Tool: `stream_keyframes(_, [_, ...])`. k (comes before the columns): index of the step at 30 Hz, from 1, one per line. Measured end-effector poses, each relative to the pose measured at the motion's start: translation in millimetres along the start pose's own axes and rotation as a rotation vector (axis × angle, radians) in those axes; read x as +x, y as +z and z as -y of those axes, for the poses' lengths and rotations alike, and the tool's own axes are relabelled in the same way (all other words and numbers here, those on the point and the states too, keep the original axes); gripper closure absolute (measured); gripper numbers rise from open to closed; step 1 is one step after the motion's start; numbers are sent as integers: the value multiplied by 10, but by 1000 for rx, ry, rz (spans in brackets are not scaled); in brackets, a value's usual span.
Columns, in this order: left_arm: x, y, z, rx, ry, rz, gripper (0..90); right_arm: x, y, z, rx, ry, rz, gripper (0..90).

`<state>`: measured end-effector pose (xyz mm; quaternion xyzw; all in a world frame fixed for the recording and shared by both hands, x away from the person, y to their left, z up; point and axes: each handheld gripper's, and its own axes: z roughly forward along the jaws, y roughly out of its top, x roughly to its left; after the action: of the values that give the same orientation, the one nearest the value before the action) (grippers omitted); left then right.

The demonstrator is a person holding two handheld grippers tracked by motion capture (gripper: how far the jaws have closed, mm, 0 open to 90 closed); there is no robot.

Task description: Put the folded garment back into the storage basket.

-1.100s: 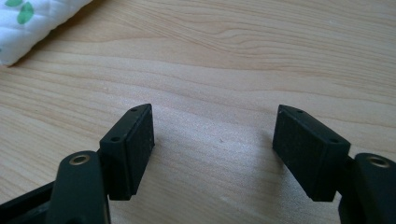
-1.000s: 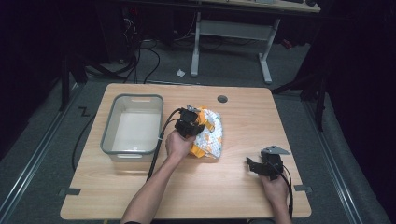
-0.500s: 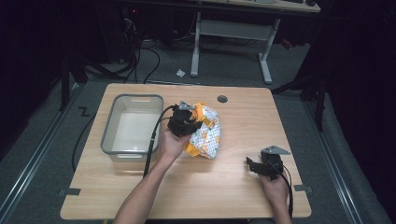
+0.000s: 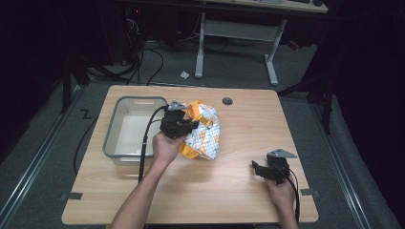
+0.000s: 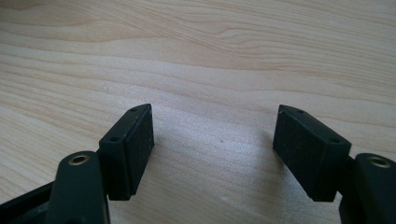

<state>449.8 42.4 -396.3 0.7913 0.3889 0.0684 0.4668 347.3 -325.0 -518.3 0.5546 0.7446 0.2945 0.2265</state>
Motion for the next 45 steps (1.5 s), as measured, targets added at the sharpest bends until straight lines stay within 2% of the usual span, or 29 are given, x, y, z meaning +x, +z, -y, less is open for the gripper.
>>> stream_keyframes(2, [39, -79, 15, -15, -12, 14, 776, -1, 0, 0, 0, -1, 0, 293])
stream_keyframes(6, [83, -161, 25, -33, -25, 21, 776, 0, 0, 0, 0, -1, 0, 293])
stream_keyframes(10, [173, -321, 32, -65, -51, 25, 776, 0, 0, 1, 0, -1, 0, 292])
stream_keyframes(24, [370, -695, 60, -110, -78, 12, 775, 1, -1, 1, 1, 1, -1, 292])
stream_keyframes(30, [438, -833, 71, -120, -69, -4, 775, 1, -1, 1, 1, 1, -1, 292])
stream_keyframes(37, [572, -997, 132, -129, -92, -41, 775, 2, -1, 1, 1, 1, 0, 292])
stream_keyframes(42, [641, -1070, 166, -136, -104, -41, 775, 2, -1, 1, 1, 1, 0, 292])
stream_keyframes(45, [704, -1139, 197, -132, -111, -60, 775, 1, -1, 1, 1, 1, 0, 292])
